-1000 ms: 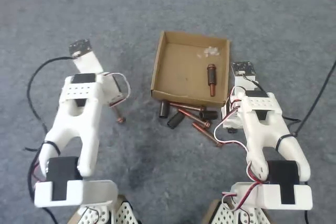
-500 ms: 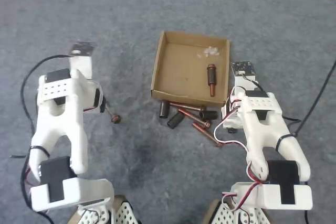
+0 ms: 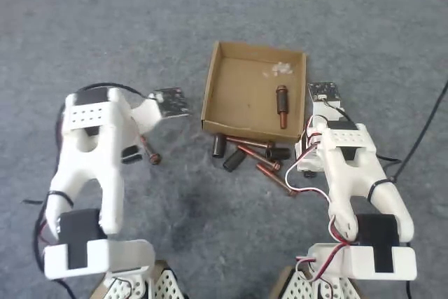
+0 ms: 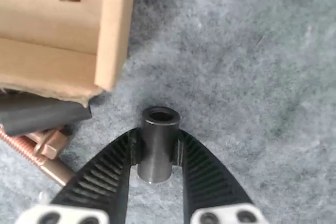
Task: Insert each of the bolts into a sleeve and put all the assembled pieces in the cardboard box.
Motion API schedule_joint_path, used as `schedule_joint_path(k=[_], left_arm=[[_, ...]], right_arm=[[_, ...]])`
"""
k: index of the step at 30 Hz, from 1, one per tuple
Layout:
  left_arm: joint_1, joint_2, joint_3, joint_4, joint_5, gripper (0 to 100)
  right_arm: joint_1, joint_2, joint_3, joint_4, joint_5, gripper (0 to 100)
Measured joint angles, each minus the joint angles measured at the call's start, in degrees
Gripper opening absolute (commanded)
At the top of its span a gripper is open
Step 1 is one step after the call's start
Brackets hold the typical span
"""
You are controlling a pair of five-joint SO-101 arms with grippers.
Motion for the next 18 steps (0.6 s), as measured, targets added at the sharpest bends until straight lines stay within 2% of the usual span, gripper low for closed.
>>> schedule_joint_path(k=[5,18], left_arm=[[3.4,0.0,0.0,-3.0,-0.7,17],[3.7,12.6,-0.9,-12.0,-1.1,15]], right_arm=[[0.0,0.0,0.0,0.0,0.2,0.6],[0.0,0.0,0.0,0.0,1.3,0.6]])
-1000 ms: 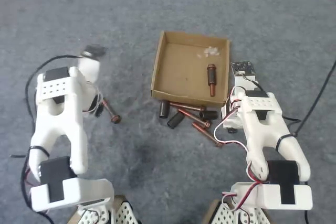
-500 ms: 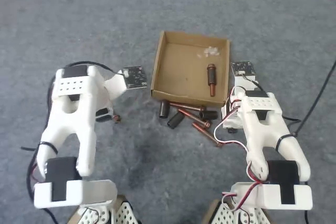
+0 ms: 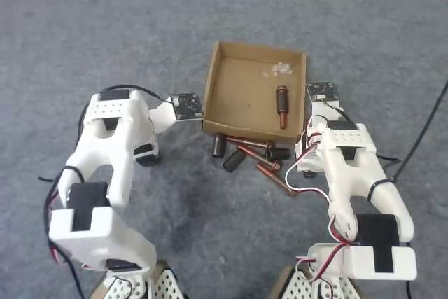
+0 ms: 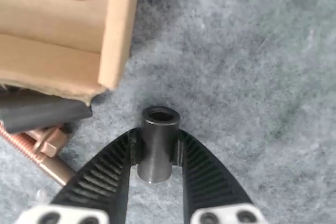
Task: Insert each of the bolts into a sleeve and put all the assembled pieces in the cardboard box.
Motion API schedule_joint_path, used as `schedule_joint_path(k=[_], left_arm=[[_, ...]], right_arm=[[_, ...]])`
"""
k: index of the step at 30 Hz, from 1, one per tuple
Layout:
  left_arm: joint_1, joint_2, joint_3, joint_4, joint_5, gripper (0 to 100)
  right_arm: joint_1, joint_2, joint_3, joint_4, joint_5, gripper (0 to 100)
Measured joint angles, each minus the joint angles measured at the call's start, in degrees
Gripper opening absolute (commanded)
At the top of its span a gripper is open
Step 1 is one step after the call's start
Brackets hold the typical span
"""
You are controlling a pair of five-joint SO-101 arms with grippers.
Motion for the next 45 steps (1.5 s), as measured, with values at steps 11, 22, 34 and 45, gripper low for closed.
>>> schedule_joint_path(k=[11,22,34,45], left_arm=[[0.7,2.7,-3.3,1.4,-0.2,5],[5.4,4.0,-13.5,13.5,29.1,5],[8.2,4.0,-17.7,18.2,33.8,9],[-4.7,4.0,-15.5,3.9,18.7,9]], right_arm=[[0.0,0.0,0.0,0.0,0.0,0.6],[0.0,0.0,0.0,0.0,0.0,0.6],[0.0,0.0,0.0,0.0,0.0,0.6],[0.0,0.0,0.0,0.0,1.2,0.6]])
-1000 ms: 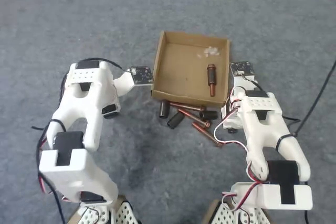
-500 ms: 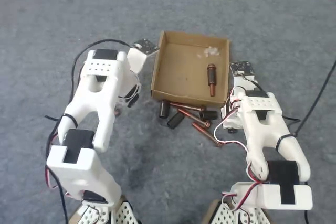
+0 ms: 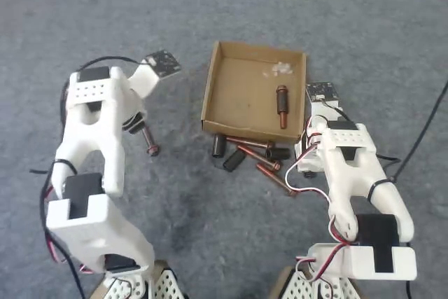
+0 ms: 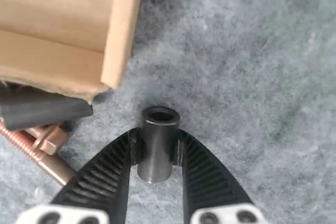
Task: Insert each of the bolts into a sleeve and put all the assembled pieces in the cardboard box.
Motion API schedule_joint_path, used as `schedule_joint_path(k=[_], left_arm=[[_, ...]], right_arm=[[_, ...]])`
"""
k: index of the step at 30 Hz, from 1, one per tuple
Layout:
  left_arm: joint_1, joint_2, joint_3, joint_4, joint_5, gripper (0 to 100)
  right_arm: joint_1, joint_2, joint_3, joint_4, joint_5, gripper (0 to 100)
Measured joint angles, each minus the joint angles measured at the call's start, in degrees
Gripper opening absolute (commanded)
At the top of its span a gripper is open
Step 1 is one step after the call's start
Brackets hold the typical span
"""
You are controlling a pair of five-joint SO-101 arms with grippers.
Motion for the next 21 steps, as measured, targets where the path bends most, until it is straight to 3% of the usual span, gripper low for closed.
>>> schedule_joint_path(k=[4,9,21], left_arm=[[-0.4,0.0,3.3,-5.9,-5.3,9],[-0.4,0.0,4.0,-6.2,-14.9,12],[2.5,0.0,6.3,-5.2,-19.4,12]], right_arm=[[0.0,0.0,0.0,0.0,0.0,0.6],[0.0,0.0,0.0,0.0,0.2,0.6],[0.0,0.0,0.0,0.0,0.4,0.6]])
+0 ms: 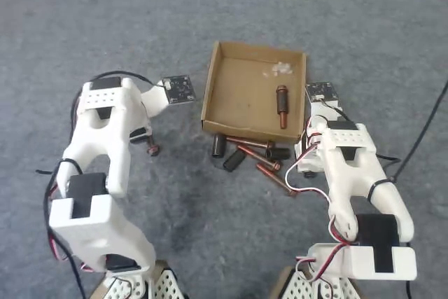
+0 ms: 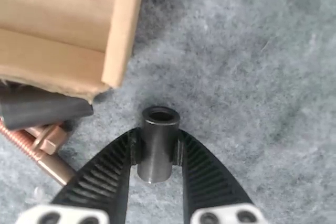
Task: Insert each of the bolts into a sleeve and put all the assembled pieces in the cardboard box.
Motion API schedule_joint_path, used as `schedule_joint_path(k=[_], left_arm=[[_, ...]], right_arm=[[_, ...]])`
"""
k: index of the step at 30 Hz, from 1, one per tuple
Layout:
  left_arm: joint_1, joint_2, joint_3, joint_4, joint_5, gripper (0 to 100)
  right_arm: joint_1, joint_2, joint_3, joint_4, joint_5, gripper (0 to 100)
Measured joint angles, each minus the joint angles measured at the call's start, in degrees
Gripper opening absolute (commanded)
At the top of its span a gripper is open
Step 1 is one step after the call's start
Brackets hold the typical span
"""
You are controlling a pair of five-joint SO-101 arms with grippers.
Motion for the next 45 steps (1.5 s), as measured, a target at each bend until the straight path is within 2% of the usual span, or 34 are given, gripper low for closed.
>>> schedule_joint_path(k=[7,10,16,23,27,31,38,45], left_arm=[[0.5,2.0,-0.3,0.0,-2.0,11],[0.4,3.3,-1.9,0.0,-2.0,5],[0.4,4.7,-2.8,1.5,0.6,3],[0.4,5.8,-10.1,17.1,5.4,1],[0.5,5.8,-15.8,25.2,11.4,1],[0.5,6.2,-18.5,28.6,18.7,1],[0.5,6.3,-15.3,27.1,21.3,1],[0.5,6.3,-5.5,16.7,21.3,1]], right_arm=[[0.0,0.0,0.0,0.0,0.0,0.6],[0.0,0.0,0.0,0.0,0.0,0.6],[0.0,0.0,0.0,0.0,0.2,0.6],[0.0,0.0,0.0,0.0,1.1,0.6],[0.0,0.0,0.0,0.0,1.1,0.6],[0.0,0.0,0.0,0.0,1.1,0.6],[0.0,0.0,0.0,0.0,1.1,0.6],[0.0,0.0,0.0,0.0,1.1,0.6]])
